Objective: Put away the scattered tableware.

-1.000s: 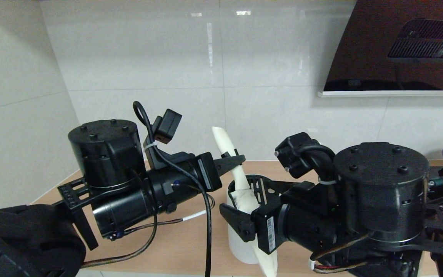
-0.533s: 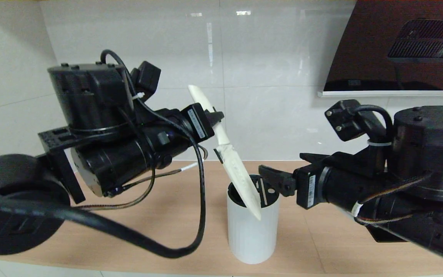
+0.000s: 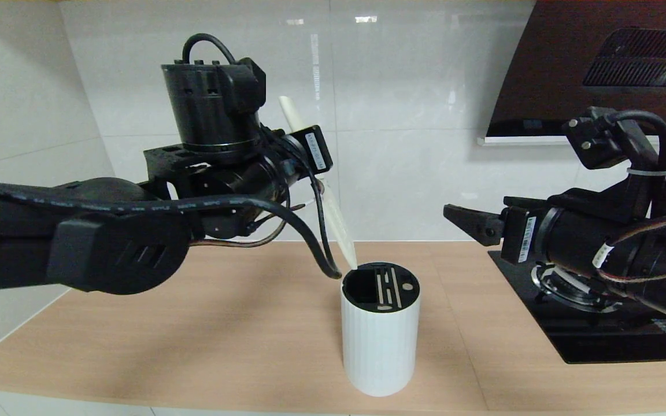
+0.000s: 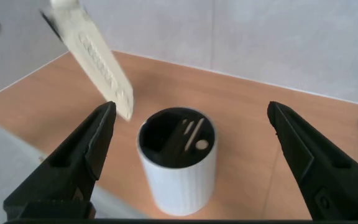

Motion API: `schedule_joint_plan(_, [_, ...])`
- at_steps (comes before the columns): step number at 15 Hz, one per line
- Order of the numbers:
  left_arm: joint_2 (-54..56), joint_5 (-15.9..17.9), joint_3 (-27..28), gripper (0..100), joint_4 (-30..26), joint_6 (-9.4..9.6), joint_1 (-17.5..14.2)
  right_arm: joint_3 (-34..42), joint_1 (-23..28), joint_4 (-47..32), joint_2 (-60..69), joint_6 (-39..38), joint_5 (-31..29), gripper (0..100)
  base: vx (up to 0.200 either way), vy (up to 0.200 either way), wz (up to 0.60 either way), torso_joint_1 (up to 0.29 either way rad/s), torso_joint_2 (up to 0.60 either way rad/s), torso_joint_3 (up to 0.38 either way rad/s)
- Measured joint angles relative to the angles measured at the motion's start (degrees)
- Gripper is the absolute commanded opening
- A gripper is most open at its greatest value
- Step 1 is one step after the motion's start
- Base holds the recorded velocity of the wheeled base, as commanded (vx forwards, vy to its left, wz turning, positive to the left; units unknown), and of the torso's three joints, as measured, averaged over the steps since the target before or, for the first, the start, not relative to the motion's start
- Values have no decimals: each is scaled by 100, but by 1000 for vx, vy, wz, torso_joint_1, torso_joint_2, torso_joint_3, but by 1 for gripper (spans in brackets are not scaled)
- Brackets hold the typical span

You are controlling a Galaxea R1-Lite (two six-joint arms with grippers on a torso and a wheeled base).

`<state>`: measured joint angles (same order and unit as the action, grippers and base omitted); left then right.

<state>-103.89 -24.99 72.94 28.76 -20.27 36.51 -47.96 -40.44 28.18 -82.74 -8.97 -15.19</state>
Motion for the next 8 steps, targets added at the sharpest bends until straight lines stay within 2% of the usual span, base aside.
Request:
schedule_joint_plan(5, [-251, -744, -4, 0, 85, 115, 315, 6, 44, 0, -6, 2, 26, 100, 0, 0, 0, 0, 0, 0])
schedule_joint_plan(8, [-435, -1029, -6, 0, 90, 121, 550, 11, 48, 0, -22, 2, 26, 100, 0, 0, 0, 0, 0, 0])
